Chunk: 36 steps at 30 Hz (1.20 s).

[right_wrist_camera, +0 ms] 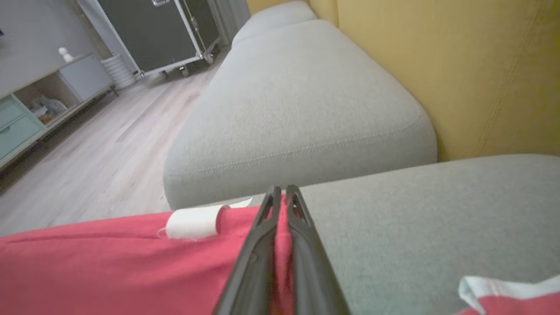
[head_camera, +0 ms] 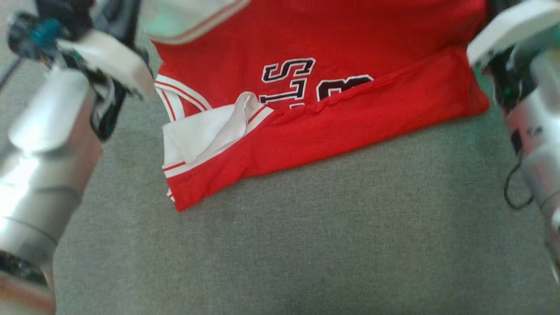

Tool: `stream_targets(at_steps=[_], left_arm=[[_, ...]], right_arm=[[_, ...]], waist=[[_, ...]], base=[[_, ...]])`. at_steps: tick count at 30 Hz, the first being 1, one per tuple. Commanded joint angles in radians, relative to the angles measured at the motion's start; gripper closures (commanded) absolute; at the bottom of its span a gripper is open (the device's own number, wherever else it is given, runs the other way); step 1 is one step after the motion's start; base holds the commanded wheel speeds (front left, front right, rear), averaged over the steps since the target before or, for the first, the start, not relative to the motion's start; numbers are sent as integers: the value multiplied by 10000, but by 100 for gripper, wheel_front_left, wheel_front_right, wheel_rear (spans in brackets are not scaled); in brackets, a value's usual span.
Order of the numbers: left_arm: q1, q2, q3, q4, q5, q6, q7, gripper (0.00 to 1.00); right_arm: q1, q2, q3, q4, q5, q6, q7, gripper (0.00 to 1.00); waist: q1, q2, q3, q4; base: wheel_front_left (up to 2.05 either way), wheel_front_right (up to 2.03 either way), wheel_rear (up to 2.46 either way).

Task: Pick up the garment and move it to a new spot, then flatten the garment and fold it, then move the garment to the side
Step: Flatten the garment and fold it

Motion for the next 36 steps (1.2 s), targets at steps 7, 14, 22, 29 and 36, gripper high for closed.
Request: stream_targets(at_steps=[7,14,22,29,36], left_arm=[[915,1062,-534,-1067,-491,-147,919,100],[2178,2290,-1636,-3404,-1868,-158,2956,100],[2723,3708,-2357,-5623,-3161,-159,5077,100],[2832,4103,-2573,-6316,-3610,-159,6023,100],[2917,4086,-2837,-6448,-3689,-127,6508,100]], right_arm=[[1221,-616,1110,-562,606,-7,1054,100],[1883,-1379,2552,-872,702,-7,2301,100],[2054,-2017,3748,-1093,918,-7,3241,100],[2033,-2197,4561,-1321,1248,-7,3797,100],[1992,-2334,5001,-1435,1771,-7,4328,100]], waist=[[1,-1,-772,81],[1,-1,-1182,59],[1,-1,-1231,74],[1,-1,-1203,6],[1,-1,-1150,-52]], base=[[0,0,0],[0,0,0],[0,0,0],[0,0,0],[0,0,0]])
